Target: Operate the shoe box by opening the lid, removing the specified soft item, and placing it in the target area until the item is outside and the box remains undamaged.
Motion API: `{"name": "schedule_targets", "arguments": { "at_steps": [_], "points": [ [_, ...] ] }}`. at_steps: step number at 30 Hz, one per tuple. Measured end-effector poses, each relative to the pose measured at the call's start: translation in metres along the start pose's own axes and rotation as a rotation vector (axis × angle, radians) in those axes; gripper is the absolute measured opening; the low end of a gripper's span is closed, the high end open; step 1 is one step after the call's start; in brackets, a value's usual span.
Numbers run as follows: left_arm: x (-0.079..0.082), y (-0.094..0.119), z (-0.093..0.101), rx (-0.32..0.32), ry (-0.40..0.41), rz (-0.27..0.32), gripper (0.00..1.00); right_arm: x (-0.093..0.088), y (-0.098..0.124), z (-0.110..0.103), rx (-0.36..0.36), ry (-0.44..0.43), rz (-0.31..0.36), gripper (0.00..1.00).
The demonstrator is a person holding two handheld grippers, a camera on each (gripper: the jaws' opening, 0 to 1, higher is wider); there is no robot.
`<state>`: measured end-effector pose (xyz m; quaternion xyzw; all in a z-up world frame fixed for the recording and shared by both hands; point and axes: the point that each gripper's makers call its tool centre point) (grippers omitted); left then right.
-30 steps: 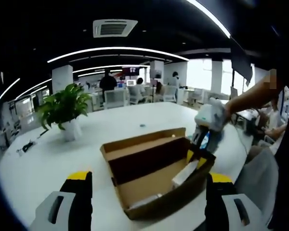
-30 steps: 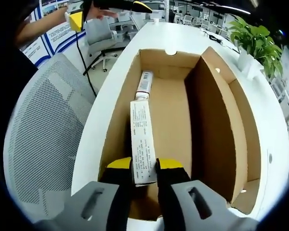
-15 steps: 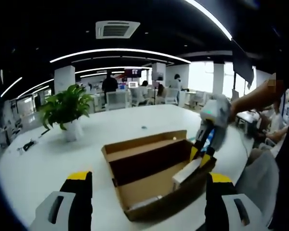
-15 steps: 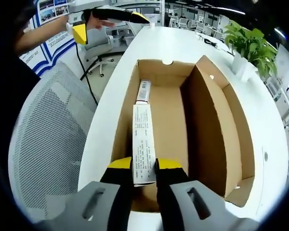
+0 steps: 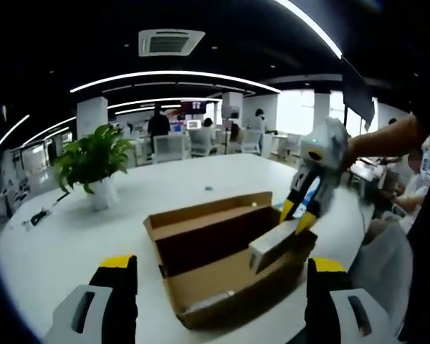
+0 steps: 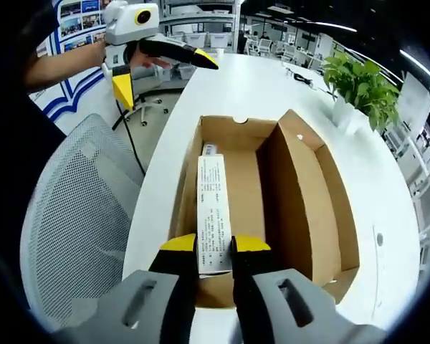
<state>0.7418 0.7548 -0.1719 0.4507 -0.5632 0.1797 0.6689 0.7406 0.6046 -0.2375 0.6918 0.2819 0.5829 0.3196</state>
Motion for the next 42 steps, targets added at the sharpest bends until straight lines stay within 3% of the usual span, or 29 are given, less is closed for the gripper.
{"name": "schedule_targets", "arguments": {
  "at_steps": [11, 31, 42],
  "points": [
    [0.002, -0.002, 0.003, -0.019, -0.003, 0.005, 1.0, 0.009, 0.033, 0.001, -0.035, 0.015, 0.015, 0.14],
    [0.007, 0.003, 0.017, -0.04, -0.013, 0.004, 1.0, 0.008, 0.093, -0.003, -0.08, 0.055, 0.019, 0.14],
    [0.011, 0.004, 0.024, -0.062, -0.029, 0.012, 1.0, -0.014, 0.121, 0.005, -0.104, 0.039, 0.018, 0.14]
  ]
}}
Point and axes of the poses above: the point that each gripper's makers call its tool centre point, and the gripper's own axes: y roughly backward along the fingers, z roughly to its right, x roughly out of its top, and after that the axes turned 11 degrees about x, right-handed
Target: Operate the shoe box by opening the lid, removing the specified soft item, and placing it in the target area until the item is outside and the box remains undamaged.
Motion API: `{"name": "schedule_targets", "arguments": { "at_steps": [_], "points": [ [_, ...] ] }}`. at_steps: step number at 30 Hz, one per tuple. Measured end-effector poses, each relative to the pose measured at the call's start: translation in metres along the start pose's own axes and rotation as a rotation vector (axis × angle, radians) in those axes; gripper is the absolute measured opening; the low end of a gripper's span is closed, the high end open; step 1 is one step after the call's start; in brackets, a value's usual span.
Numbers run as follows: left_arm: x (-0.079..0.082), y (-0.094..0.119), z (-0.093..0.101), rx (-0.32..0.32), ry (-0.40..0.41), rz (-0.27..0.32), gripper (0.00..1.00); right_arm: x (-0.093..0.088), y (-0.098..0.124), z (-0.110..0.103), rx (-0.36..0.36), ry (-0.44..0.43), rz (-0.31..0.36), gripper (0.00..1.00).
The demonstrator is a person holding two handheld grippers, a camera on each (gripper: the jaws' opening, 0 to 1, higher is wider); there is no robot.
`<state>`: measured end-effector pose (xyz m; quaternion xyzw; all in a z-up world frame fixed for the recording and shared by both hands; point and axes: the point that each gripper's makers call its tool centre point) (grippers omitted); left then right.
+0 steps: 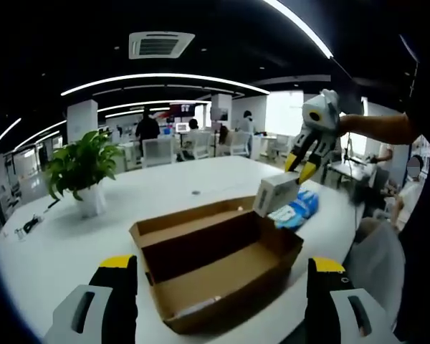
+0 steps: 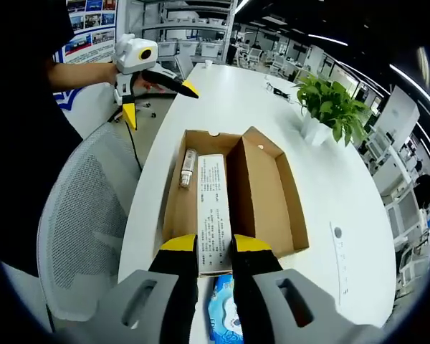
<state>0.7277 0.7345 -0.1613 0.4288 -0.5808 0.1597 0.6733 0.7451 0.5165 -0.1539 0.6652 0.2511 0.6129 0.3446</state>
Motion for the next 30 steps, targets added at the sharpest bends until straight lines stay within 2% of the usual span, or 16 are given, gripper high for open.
{"name": "schedule_targets", "arguments": {
  "at_steps": [18, 30],
  "points": [
    [-0.005, -0.002, 0.001, -0.007, -0.008, -0.012, 1.0, -0.055, 0.062, 0.022, -0.093, -0.053, -0.011, 0.14],
    [-0.003, -0.007, 0.001, -0.007, -0.018, -0.012, 1.0, -0.1, 0.088, 0.038, -0.12, -0.088, -0.047, 0.14]
  ]
}}
Point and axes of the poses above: the point that each gripper's makers call its tool centre point, and the gripper's own axes: y roughly backward along the fingers, z roughly to its right, x roughly out of its top, and after that the axes turned 11 degrees about x, right-handed
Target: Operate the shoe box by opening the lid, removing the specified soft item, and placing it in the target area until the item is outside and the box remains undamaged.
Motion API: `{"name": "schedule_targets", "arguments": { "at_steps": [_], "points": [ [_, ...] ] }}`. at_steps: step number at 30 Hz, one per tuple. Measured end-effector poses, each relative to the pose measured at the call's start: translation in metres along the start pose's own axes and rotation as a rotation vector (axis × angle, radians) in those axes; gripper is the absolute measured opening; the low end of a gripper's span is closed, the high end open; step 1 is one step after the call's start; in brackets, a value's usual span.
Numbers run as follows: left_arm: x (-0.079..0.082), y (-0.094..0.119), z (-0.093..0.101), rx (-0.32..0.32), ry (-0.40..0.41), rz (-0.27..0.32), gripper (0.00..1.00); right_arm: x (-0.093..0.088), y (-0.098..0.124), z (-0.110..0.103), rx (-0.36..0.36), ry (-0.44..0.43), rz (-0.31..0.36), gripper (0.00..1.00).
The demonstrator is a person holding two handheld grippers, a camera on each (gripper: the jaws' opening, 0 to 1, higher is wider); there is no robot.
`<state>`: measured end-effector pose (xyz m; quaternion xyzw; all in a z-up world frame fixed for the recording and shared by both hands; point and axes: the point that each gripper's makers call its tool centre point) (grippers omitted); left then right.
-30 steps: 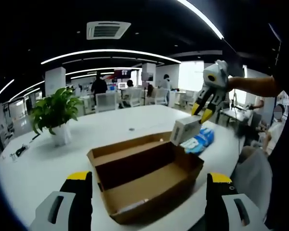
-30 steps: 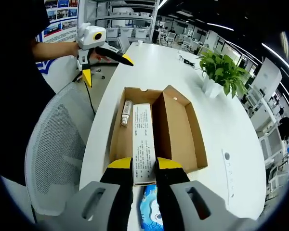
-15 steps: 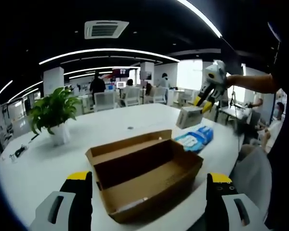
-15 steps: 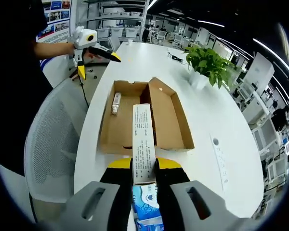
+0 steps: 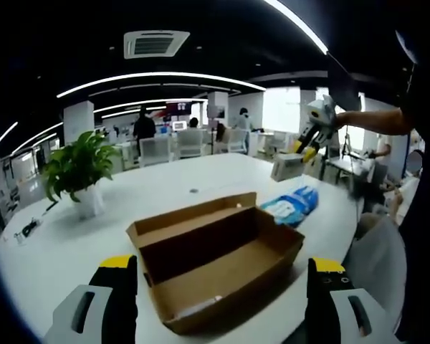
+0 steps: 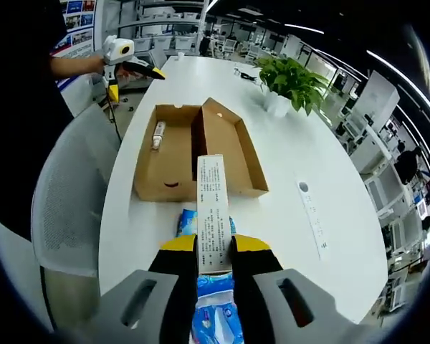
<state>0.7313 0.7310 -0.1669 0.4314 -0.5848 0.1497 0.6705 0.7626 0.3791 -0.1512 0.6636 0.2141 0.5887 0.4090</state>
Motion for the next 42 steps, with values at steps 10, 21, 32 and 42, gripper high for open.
{"name": "schedule_targets", "arguments": {
  "at_steps": [10, 21, 32, 42],
  "points": [
    [0.001, -0.004, 0.001, 0.003, -0.017, -0.007, 1.0, -0.039, 0.013, 0.025, -0.019, -0.015, -0.037, 0.14],
    [-0.001, -0.015, 0.004, 0.003, -0.013, -0.018, 1.0, -0.085, 0.015, 0.048, -0.019, -0.019, -0.101, 0.15],
    [-0.001, -0.023, 0.006, -0.001, -0.013, -0.024, 1.0, -0.129, 0.007, 0.064, 0.008, -0.016, -0.16, 0.15],
    [-0.012, -0.03, 0.006, -0.003, -0.009, -0.067, 1.0, -0.163, -0.003, 0.077, 0.033, -0.022, -0.205, 0.15]
  ]
}}
Point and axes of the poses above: the point that each gripper's makers call its tool centre point, and the gripper's own axes: y roughly backward along the fingers, z roughly to its right, x roughly out of its top, and after that the axes turned 11 degrees about x, right-handed
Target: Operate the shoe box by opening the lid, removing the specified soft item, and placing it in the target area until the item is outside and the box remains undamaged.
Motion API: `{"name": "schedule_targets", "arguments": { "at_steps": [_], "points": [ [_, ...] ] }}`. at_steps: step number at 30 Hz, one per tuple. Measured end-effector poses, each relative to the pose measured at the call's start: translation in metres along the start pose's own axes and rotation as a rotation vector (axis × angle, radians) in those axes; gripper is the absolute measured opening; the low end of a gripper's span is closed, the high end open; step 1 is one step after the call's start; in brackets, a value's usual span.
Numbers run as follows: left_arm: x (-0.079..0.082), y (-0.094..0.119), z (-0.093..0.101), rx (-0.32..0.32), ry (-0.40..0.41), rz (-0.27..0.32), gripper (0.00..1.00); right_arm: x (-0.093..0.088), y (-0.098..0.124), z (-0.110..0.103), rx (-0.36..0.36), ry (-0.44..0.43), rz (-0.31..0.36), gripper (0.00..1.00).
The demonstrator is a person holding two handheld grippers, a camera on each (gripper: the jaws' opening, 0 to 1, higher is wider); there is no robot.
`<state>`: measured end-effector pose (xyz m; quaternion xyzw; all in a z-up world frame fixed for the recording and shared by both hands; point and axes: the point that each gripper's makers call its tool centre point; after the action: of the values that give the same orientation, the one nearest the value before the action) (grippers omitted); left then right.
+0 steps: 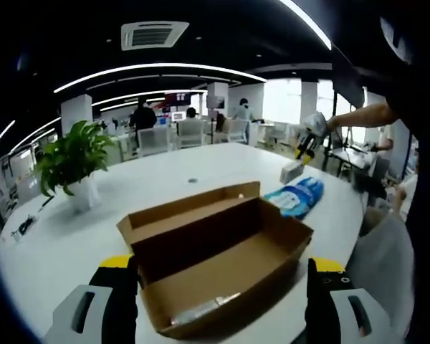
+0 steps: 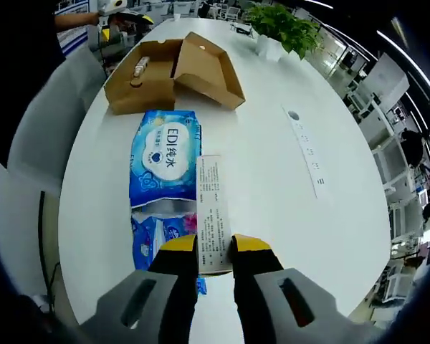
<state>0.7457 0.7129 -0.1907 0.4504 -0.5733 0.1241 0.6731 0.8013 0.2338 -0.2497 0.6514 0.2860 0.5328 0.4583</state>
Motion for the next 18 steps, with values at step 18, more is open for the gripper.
{"name": "schedule_targets", "arguments": {
  "at_steps": [18],
  "points": [
    [-0.016, -0.007, -0.005, 0.001, 0.002, -0.056, 1.0, -0.037, -0.027, 0.012, 0.051, 0.004, -0.078, 0.15]
  ]
}}
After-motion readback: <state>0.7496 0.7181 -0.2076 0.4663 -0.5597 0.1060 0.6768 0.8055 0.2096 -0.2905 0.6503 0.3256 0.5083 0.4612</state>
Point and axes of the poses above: the point that each gripper's makers call its tool centre point, and the gripper's own axes: y roughly backward along the fingers, z roughly to its right, x roughly out of its top, and after that the axes turned 11 degrees about x, right-handed
